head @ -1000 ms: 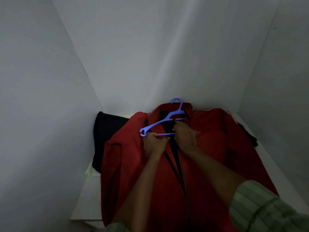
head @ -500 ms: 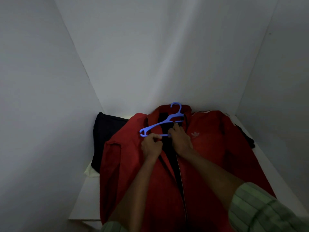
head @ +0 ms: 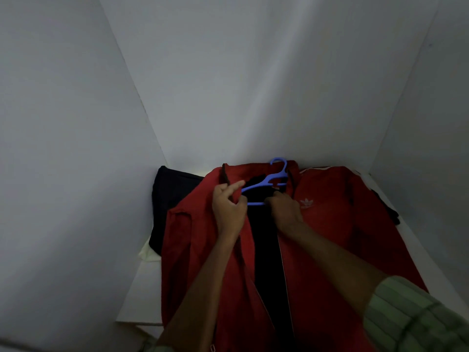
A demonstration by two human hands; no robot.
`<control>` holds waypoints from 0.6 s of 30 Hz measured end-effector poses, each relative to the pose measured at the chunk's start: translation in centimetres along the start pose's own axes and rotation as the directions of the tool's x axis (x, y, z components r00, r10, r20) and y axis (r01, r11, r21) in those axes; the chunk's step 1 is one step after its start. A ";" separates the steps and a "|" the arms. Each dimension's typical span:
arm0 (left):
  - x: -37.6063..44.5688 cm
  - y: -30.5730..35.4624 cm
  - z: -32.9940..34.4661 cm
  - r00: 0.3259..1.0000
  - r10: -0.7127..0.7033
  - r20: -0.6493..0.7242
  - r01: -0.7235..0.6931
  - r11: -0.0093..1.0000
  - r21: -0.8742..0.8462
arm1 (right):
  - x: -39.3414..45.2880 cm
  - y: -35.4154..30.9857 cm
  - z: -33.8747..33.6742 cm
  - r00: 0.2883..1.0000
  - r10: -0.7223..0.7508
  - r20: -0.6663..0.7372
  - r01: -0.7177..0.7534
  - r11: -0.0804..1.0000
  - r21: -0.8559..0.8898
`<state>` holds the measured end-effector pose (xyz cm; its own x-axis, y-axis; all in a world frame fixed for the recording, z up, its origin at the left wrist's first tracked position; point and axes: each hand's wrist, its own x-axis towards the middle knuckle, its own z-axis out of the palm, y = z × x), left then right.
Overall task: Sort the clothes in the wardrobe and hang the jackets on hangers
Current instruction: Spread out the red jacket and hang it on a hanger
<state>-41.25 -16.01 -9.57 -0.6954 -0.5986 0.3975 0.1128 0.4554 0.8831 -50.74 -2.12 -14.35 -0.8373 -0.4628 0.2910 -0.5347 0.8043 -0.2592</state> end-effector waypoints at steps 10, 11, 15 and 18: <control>-1.6 -3.2 3.5 0.732 -0.397 0.554 0.498 0.866 -0.037 | -0.1 0.2 0.7 0.929 0.281 -0.239 -0.163 0.894 0.416; -1.6 -3.6 3.6 0.743 -0.372 0.557 0.447 0.895 0.001 | -0.7 0.3 0.4 0.898 0.311 -0.313 -0.173 0.901 0.398; -1.5 -1.9 5.1 0.766 -0.255 0.590 0.347 0.937 -0.046 | -0.4 -0.4 -0.5 0.800 0.591 -0.105 -0.378 0.632 0.677; -0.6 -1.3 5.8 0.737 -0.246 0.629 0.378 0.922 -0.084 | 0.7 0.5 -1.9 0.756 0.618 0.215 -0.438 0.233 0.868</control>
<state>-45.09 -12.41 -12.39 -0.9871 -0.1386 -0.0806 -0.0999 0.1382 0.9854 -51.37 -1.28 -12.52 -0.9881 0.0665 -0.1384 0.1428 0.0662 -0.9875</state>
